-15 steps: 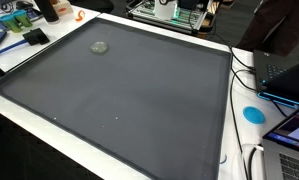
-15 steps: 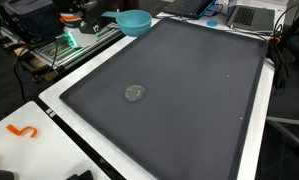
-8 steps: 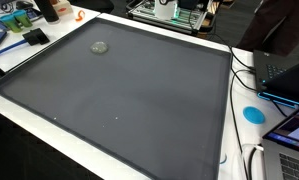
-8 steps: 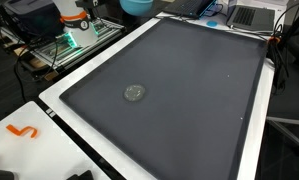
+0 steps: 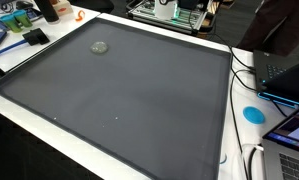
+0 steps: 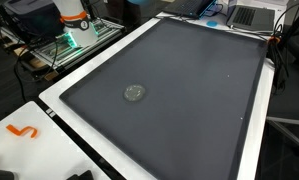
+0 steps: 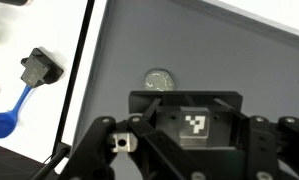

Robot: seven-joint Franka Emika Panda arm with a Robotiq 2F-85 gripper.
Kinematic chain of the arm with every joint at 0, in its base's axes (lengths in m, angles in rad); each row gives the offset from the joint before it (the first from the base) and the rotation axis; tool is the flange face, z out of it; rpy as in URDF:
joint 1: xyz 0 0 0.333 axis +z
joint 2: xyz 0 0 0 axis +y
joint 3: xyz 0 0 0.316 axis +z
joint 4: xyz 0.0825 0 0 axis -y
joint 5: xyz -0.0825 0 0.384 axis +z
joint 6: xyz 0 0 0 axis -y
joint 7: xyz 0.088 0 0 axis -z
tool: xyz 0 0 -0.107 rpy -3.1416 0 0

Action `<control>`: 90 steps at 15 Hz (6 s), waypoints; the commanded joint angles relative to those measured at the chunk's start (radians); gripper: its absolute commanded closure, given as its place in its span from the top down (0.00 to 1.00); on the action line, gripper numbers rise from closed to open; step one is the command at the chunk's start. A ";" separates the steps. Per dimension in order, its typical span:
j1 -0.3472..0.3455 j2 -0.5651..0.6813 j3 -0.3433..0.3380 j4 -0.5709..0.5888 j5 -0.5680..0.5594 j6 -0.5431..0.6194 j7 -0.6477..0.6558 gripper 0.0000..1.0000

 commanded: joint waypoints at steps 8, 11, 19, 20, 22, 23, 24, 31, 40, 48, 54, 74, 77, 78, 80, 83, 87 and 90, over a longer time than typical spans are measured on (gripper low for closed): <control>0.016 0.057 -0.040 0.007 -0.011 -0.001 -0.035 0.28; 0.017 0.110 -0.063 -0.018 -0.030 0.033 -0.144 0.28; -0.024 0.293 -0.094 -0.083 -0.058 0.246 -0.351 0.28; -0.031 0.314 -0.100 -0.089 -0.047 0.280 -0.384 0.28; -0.047 0.358 -0.105 -0.086 -0.041 0.302 -0.421 0.28; -0.055 0.375 -0.107 -0.087 -0.035 0.313 -0.454 0.28; -0.063 0.397 -0.108 -0.085 -0.027 0.317 -0.484 0.28; -0.106 0.502 -0.096 -0.093 -0.002 0.446 -0.615 0.28; -0.140 0.598 -0.084 -0.082 0.024 0.568 -0.641 0.28; -0.120 0.667 -0.104 -0.053 -0.060 0.564 -0.505 0.28; -0.103 0.682 -0.115 -0.039 -0.192 0.524 -0.424 0.28; -0.096 0.736 -0.089 0.016 -0.247 0.438 -0.412 0.28; -0.093 0.747 -0.070 0.025 -0.221 0.423 -0.429 0.28; -0.093 0.749 -0.064 0.027 -0.215 0.418 -0.432 0.28; -0.093 0.749 -0.059 0.031 -0.214 0.412 -0.432 0.28; -0.096 0.747 -0.068 0.032 -0.227 0.410 -0.424 0.28; -0.105 0.746 -0.087 0.028 -0.244 0.419 -0.409 0.28; -0.105 0.748 -0.088 0.027 -0.243 0.420 -0.410 0.28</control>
